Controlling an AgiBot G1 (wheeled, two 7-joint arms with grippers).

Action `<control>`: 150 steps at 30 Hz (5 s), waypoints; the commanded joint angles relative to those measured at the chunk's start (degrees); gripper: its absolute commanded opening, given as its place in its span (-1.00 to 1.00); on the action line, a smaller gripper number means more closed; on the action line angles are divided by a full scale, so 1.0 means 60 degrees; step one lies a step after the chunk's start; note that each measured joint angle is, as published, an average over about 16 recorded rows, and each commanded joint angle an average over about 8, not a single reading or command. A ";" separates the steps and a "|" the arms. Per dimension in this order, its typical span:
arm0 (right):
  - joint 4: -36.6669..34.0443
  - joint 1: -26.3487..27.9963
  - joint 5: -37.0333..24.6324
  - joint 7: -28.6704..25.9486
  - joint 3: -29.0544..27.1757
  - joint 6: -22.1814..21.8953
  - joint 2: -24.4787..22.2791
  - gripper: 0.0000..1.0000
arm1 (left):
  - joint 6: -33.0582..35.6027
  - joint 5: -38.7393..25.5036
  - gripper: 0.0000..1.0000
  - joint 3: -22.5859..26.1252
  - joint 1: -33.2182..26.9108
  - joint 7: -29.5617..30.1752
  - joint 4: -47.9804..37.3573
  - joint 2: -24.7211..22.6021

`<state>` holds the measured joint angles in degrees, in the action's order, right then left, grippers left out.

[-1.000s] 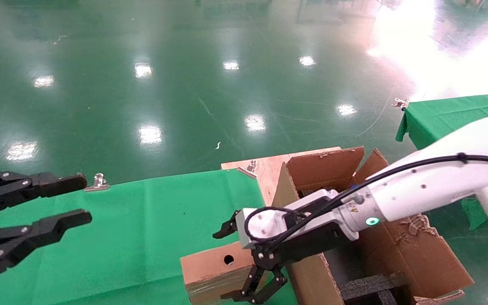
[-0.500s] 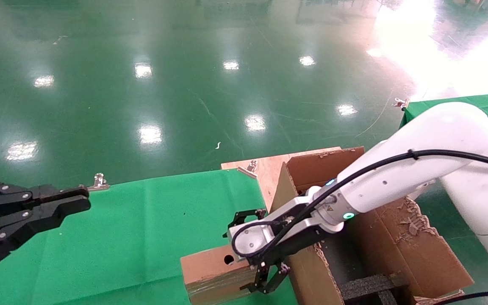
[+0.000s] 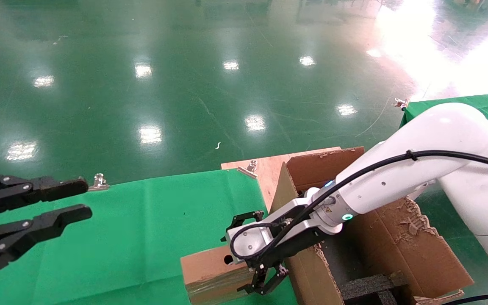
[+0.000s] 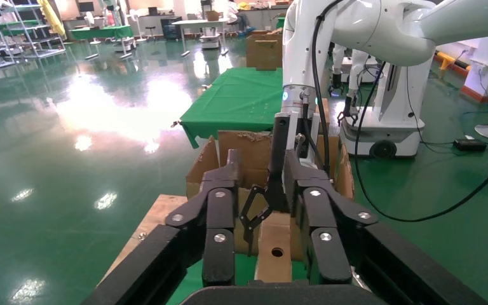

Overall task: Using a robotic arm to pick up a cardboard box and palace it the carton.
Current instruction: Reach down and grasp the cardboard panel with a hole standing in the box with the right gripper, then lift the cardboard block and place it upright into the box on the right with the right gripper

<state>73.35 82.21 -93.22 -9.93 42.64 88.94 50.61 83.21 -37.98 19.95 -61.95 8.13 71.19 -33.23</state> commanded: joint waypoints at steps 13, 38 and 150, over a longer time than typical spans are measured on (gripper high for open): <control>0.0009 -0.0035 0.0067 0.0000 -0.0055 -0.0010 -0.0042 -1.00 | 0.0000 0.0000 1.00 0.0000 0.0000 0.0000 0.0000 0.0000; -0.1405 0.1804 0.1701 0.0908 0.0238 0.0390 -0.0161 -1.00 | 0.0000 0.0001 1.00 0.0001 0.0000 0.0000 -0.0001 0.0000; -0.5100 0.5122 0.6826 -0.3732 0.9681 -0.4446 -0.6360 -1.00 | -0.0007 0.0005 1.00 0.0002 0.0004 -0.0004 -0.0006 0.0003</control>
<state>42.97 113.16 -52.23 -32.25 100.60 62.39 12.46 83.17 -37.95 19.96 -61.93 8.11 71.16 -33.21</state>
